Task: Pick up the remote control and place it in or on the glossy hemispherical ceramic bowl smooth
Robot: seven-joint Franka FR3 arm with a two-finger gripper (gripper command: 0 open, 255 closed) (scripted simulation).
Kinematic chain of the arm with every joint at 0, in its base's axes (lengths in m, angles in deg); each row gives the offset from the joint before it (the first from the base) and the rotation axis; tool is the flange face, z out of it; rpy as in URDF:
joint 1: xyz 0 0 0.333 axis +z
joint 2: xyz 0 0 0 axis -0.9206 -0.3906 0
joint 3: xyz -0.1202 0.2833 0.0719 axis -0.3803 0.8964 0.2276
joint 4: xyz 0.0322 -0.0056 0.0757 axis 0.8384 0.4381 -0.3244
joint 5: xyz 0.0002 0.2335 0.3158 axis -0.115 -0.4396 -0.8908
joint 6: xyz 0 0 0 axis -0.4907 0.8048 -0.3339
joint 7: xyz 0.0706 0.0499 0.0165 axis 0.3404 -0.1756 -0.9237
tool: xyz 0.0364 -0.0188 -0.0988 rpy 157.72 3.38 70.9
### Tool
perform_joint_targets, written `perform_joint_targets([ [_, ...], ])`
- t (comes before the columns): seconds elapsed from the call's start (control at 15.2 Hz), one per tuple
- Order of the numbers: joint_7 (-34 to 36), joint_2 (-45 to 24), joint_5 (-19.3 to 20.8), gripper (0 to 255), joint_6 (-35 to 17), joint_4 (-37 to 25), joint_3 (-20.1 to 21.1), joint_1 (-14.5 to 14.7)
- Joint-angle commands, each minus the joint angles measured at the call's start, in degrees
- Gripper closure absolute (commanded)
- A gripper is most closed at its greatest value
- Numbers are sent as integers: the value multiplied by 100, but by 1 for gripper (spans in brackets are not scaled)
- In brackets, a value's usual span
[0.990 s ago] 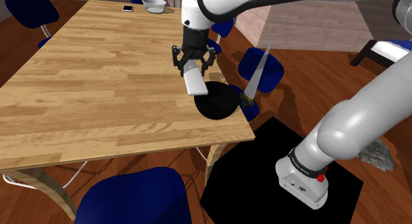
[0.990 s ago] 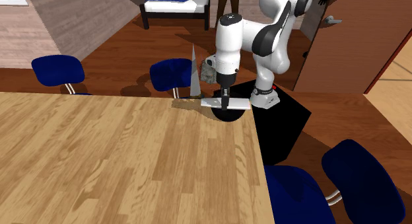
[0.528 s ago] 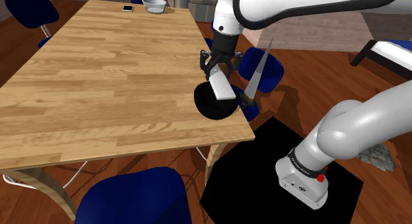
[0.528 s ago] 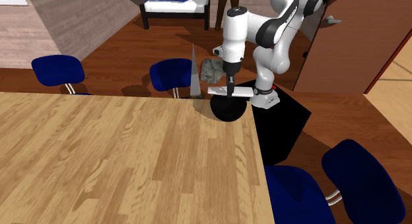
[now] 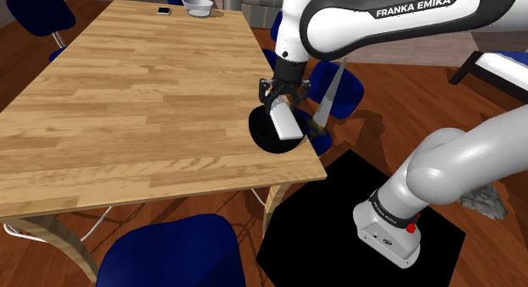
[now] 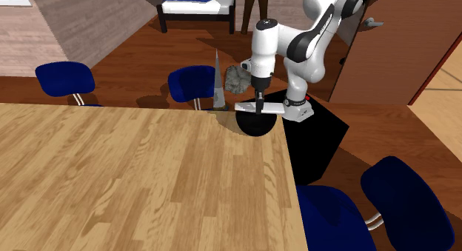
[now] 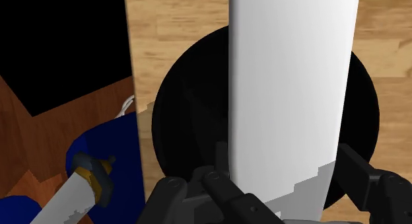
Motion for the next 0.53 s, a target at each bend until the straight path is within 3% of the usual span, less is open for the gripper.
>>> perform_joint_targets([
  [0.0,-10,-38,-3,255,-177,136,12,-2],
  [0.26,2,-173,-9,255,-572,398,64,-1],
  [0.46,3,-173,-9,255,-572,398,63,0],
])
